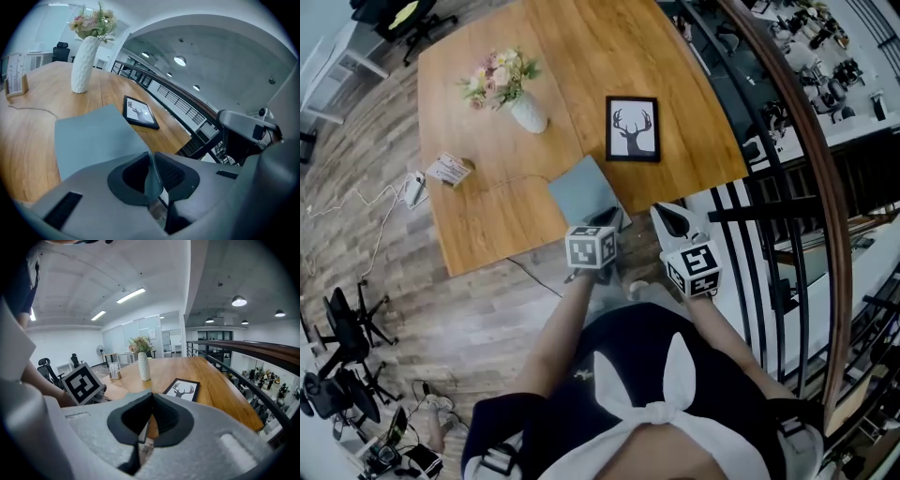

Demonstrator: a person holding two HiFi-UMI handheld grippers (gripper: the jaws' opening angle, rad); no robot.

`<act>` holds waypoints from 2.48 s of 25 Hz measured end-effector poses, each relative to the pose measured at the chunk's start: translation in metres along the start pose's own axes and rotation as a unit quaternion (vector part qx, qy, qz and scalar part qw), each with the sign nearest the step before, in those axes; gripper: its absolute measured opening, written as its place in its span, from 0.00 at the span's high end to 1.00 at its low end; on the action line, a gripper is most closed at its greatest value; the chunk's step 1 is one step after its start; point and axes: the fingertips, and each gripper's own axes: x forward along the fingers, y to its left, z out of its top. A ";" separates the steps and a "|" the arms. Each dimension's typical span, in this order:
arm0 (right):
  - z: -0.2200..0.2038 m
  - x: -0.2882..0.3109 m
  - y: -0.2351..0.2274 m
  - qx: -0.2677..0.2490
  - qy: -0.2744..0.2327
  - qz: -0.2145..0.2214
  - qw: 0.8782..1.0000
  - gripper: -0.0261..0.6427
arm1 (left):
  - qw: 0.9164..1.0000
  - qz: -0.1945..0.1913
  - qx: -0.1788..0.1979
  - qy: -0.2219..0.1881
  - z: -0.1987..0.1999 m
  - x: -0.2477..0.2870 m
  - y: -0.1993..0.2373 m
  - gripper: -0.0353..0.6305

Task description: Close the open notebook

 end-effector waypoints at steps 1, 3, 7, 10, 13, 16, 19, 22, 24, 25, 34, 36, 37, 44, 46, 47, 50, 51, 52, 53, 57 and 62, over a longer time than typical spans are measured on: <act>0.000 -0.002 -0.001 0.000 0.000 -0.002 1.000 0.96 | 1.000 0.000 0.002 0.004 -0.003 0.004 -0.001 0.86; 0.000 -0.005 -0.002 0.001 0.000 -0.007 1.000 0.96 | 1.000 -0.001 0.004 0.010 -0.007 0.012 0.001 0.85; -0.002 -0.005 -0.004 -0.001 0.000 -0.011 1.000 0.96 | 1.000 0.002 0.007 0.019 -0.009 0.027 0.005 0.84; -0.004 -0.005 -0.007 -0.001 0.003 -0.012 1.000 0.96 | 1.000 0.007 0.008 0.025 -0.010 0.038 0.006 0.83; -0.004 -0.005 -0.008 0.001 0.002 -0.007 1.000 0.96 | 0.999 0.018 0.017 0.027 -0.007 0.043 0.008 0.82; -0.002 -0.009 -0.007 0.002 -0.002 0.000 1.000 0.96 | 0.999 0.007 0.041 0.021 -0.007 0.047 -0.001 0.72; 0.000 -0.014 -0.005 -0.001 -0.009 0.006 1.000 0.96 | 0.998 -0.013 0.051 0.014 -0.012 0.047 -0.012 0.56; 0.001 -0.018 -0.004 -0.004 -0.015 0.014 1.000 0.96 | 0.998 -0.014 0.049 -0.031 0.001 0.031 -0.020 0.56; 0.002 -0.021 -0.002 -0.005 -0.017 0.020 1.000 0.96 | 0.996 -0.008 0.057 -0.072 0.015 0.016 -0.025 0.56; 0.002 -0.022 -0.001 -0.007 -0.019 0.023 1.000 0.96 | 0.994 -0.003 0.061 -0.093 0.023 0.007 -0.027 0.56; 0.037 -0.048 0.013 -0.024 -0.060 0.064 0.996 0.96 | 0.963 0.040 0.103 -0.246 0.087 -0.096 -0.075 0.70; 0.042 -0.046 0.015 -0.030 -0.064 0.071 0.995 0.97 | 0.958 0.052 0.102 -0.262 0.091 -0.111 -0.079 0.80; 0.046 -0.043 0.016 -0.033 -0.065 0.076 0.994 0.97 | 0.958 0.058 0.100 -0.264 0.093 -0.116 -0.079 0.84; 0.033 -0.072 0.042 -0.048 -0.072 0.104 0.991 0.97 | 0.956 0.087 0.106 -0.261 0.055 -0.151 -0.104 0.92; 0.021 -0.086 0.053 -0.054 -0.074 0.113 0.989 0.97 | 0.954 0.092 0.108 -0.264 0.032 -0.158 -0.112 0.92; 0.017 -0.090 0.057 -0.057 -0.074 0.117 0.989 0.97 | 0.954 0.094 0.108 -0.265 0.025 -0.161 -0.115 0.92; 0.017 -0.097 0.065 -0.066 -0.075 0.128 0.987 0.97 | 0.953 0.103 0.104 -0.266 0.016 -0.169 -0.121 0.92; 0.017 -0.100 0.067 -0.068 -0.075 0.131 0.986 0.97 | 0.953 0.106 0.102 -0.264 0.013 -0.172 -0.123 0.92; 0.017 -0.103 0.069 -0.070 -0.075 0.133 0.986 0.97 | 0.954 0.107 0.100 -0.263 0.010 -0.175 -0.126 0.92; 0.016 -0.106 0.070 -0.071 -0.076 0.135 0.985 0.97 | 0.953 0.108 0.098 -0.265 0.008 -0.177 -0.128 0.92; 0.006 -0.116 0.076 -0.075 -0.076 0.143 0.984 0.97 | 0.951 0.115 0.097 -0.270 -0.007 -0.180 -0.134 0.92; -0.002 -0.125 0.081 -0.078 -0.074 0.152 0.983 0.97 | 0.951 0.127 0.087 -0.267 -0.019 -0.184 -0.138 0.92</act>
